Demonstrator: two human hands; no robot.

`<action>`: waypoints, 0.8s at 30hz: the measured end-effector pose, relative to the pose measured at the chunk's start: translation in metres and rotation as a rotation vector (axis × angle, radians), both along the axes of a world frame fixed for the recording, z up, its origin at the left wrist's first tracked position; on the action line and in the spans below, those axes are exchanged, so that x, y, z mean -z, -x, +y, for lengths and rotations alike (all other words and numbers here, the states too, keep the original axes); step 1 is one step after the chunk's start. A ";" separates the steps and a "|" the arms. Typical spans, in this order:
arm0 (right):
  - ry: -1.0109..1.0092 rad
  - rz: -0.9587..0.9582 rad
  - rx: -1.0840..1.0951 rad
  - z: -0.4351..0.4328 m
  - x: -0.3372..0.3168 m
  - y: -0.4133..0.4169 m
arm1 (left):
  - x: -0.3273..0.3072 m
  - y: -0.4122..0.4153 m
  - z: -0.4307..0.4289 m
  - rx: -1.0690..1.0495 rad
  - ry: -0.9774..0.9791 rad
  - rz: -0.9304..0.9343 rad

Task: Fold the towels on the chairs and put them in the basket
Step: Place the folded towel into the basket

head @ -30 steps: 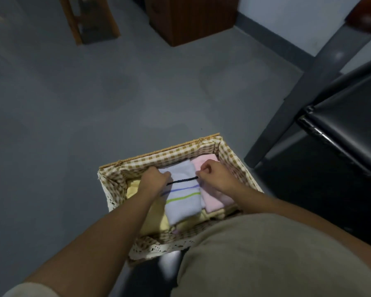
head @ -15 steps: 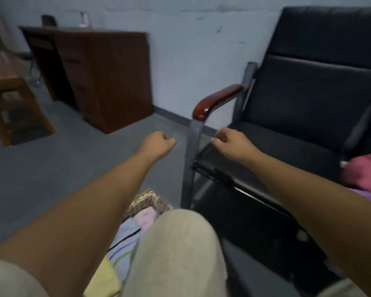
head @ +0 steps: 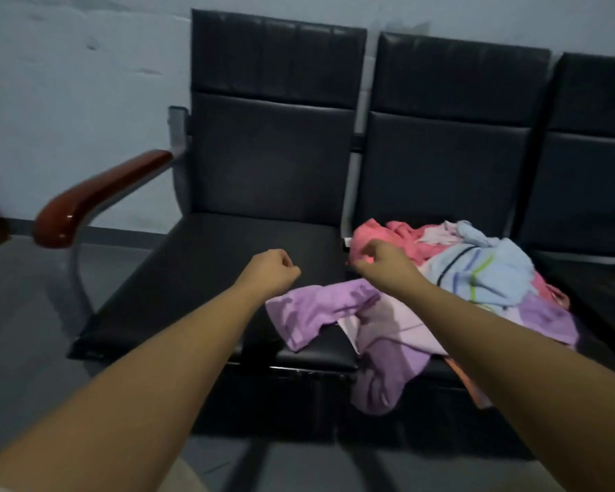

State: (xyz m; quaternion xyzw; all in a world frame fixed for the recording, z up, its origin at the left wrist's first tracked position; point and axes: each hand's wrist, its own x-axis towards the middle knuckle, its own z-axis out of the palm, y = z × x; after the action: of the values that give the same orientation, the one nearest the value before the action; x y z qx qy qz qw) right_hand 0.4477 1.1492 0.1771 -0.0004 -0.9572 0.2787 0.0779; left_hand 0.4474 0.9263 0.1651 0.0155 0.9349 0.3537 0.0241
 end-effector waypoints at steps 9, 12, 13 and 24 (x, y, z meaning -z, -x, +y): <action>-0.151 -0.164 -0.018 0.033 0.082 0.033 | 0.075 0.041 0.036 0.321 0.396 -0.023; -0.195 -0.142 -0.007 0.039 0.087 0.043 | 0.068 0.046 0.034 0.299 0.335 -0.007; -0.207 -0.145 0.000 0.040 0.089 0.045 | 0.061 0.046 0.033 0.268 0.238 -0.006; -0.365 0.095 0.172 0.052 0.071 0.027 | 0.020 0.020 0.014 0.108 -0.063 0.086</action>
State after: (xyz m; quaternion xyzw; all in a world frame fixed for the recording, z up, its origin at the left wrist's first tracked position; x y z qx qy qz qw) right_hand 0.4207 1.2016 0.1066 -0.0550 -0.9835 0.0925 0.1453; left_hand 0.4277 0.9401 0.1456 0.0817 0.9214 0.3800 0.0027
